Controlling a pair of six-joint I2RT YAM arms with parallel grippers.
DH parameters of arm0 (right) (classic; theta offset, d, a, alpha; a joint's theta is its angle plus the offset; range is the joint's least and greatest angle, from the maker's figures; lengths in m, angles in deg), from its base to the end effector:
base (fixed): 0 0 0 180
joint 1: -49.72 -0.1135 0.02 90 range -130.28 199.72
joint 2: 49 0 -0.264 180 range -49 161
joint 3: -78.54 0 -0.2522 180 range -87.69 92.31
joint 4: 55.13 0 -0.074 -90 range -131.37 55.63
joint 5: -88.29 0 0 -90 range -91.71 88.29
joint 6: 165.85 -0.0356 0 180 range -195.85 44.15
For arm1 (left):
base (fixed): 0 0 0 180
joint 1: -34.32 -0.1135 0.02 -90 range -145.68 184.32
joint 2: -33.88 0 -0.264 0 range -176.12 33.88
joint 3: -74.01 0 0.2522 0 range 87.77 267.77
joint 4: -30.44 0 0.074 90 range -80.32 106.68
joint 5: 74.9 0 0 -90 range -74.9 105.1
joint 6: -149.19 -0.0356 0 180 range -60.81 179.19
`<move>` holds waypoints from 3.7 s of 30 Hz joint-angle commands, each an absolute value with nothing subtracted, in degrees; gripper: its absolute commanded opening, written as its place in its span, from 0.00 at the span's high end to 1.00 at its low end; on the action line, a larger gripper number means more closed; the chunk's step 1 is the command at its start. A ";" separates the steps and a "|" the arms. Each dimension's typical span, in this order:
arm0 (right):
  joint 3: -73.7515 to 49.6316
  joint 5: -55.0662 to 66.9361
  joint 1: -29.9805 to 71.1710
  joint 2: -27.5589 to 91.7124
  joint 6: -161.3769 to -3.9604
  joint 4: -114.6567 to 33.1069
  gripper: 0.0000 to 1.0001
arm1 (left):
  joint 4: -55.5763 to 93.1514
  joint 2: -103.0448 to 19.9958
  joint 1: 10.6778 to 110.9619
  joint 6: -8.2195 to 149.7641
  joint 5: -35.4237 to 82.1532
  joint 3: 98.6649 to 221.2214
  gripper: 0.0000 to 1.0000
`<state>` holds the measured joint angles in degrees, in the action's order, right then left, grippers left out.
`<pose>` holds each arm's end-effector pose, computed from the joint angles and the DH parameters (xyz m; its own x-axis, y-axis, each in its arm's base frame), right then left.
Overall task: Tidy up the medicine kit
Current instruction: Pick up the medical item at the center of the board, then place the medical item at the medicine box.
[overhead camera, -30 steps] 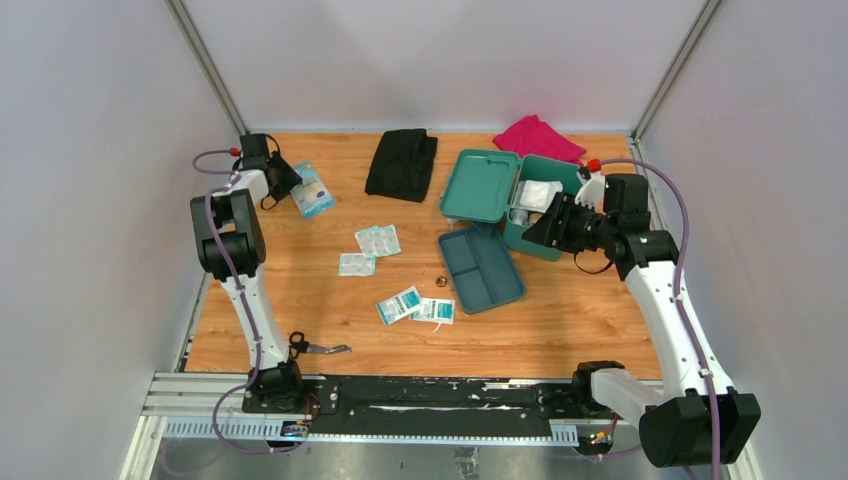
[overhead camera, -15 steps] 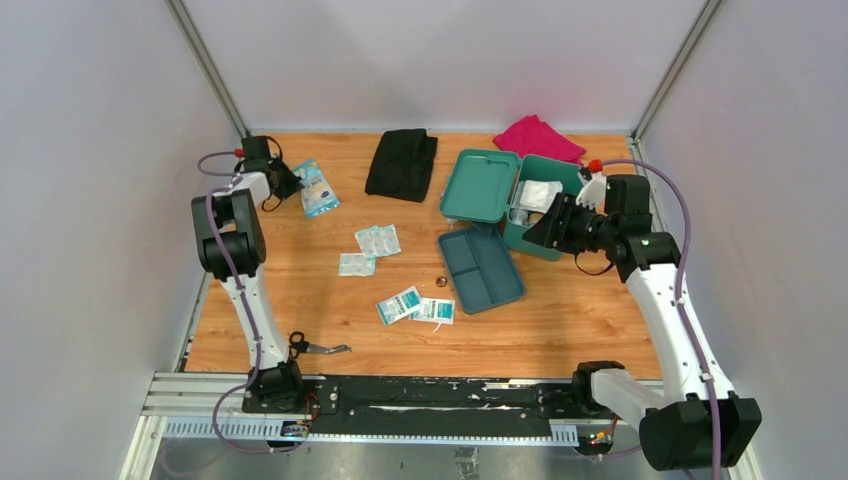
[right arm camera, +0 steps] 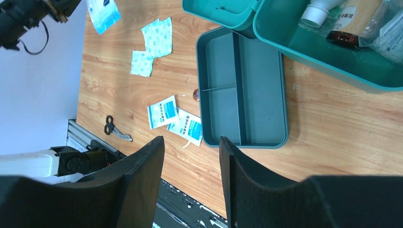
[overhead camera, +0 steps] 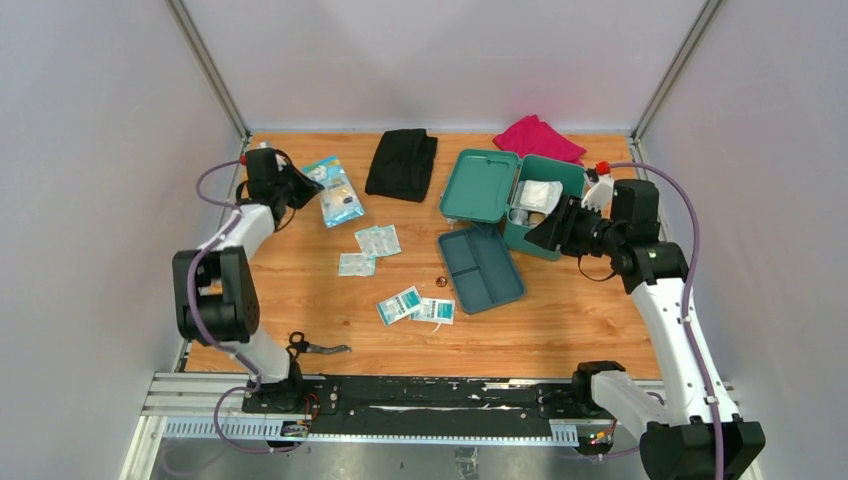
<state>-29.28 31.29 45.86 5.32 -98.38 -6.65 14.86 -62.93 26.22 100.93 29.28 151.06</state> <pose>0.1937 0.0325 0.3524 -0.6702 0.2769 -0.6886 -0.2894 0.7569 0.5860 0.3746 0.0445 0.2276 -0.4681 -0.7186 -0.5143 -0.3356 0.6830 -0.6488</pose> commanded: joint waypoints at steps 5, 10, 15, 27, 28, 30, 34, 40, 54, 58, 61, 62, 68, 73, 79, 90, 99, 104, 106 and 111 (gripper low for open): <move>-31.57 31.76 41.19 5.18 -102.86 -9.83 0.49 | 20.64 -40.92 45.52 105.49 31.38 133.83 1.00; -33.02 29.06 32.29 6.10 -106.98 -15.70 0.46 | 20.31 -29.45 57.39 109.19 28.22 128.40 1.00; -34.29 24.87 22.03 7.85 -112.13 -22.40 0.39 | 17.12 -19.64 63.93 114.03 22.34 123.09 1.00; -33.10 17.07 8.80 17.92 -119.89 -35.61 0.36 | 15.96 -12.61 67.27 115.88 20.26 118.77 1.00; -32.91 16.96 8.30 19.12 -120.21 -36.37 0.37 | 16.11 -12.72 67.26 115.88 20.58 118.60 1.00; -32.48 17.12 7.25 21.32 -120.81 -38.16 0.38 | 16.16 -12.75 67.23 115.81 20.96 118.46 1.00; -31.02 17.20 5.58 25.22 -121.14 -39.88 0.42 | 16.16 -11.92 67.21 115.72 21.04 117.89 1.00; -30.53 18.29 4.93 27.52 -122.33 -42.47 0.54 | 16.16 -10.92 67.24 115.71 21.44 117.46 1.00; -32.42 15.61 4.82 24.13 -122.48 -43.01 1.00 | 18.71 -11.06 67.23 114.68 24.10 117.61 0.77; -32.93 12.97 5.52 21.18 -122.22 -41.64 1.00 | 13.73 -10.92 67.26 111.26 24.01 120.01 0.51; -32.92 9.62 7.46 17.80 -120.38 -37.01 1.00 | 4.72 -10.88 66.96 105.93 20.18 125.10 0.34; -32.59 8.16 8.81 16.53 -119.42 -34.95 1.00 | 0.45 -10.92 66.61 103.76 18.65 127.10 0.28; -29.15 7.72 24.37 11.41 -113.24 -20.61 1.00 | -15.78 -12.27 59.44 91.15 16.45 139.21 0.17; -24.00 10.06 40.04 13.03 -107.19 -13.74 1.00 | -25.92 -14.59 57.88 79.84 6.24 148.43 0.12; -17.20 13.60 51.91 21.42 -102.83 -11.32 1.00 | -27.61 -15.21 57.88 73.44 0.47 149.34 0.10; -6.84 15.17 55.21 37.82 -101.50 -12.17 1.00 | -24.79 -12.03 57.88 72.90 -2.91 139.47 0.10; -3.54 20.55 55.25 47.57 -100.90 -10.92 1.00 | -23.95 -11.66 57.88 72.64 -2.09 138.66 0.09; -1.23 13.88 54.86 51.12 -97.44 -5.19 0.87 | -23.77 -11.91 57.88 72.66 -1.49 138.58 0.10; 0.01 9.97 54.66 51.87 -96.27 -2.79 0.76 | -23.75 -12.05 57.88 72.64 -1.19 138.57 0.10; 1.43 2.34 53.83 49.44 -94.32 -1.40 0.60 | -23.58 -11.99 57.88 72.64 -1.09 138.42 0.10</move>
<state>-1.28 10.20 54.45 51.75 -97.48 -5.34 -24.99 -12.03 58.11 73.26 -1.56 138.84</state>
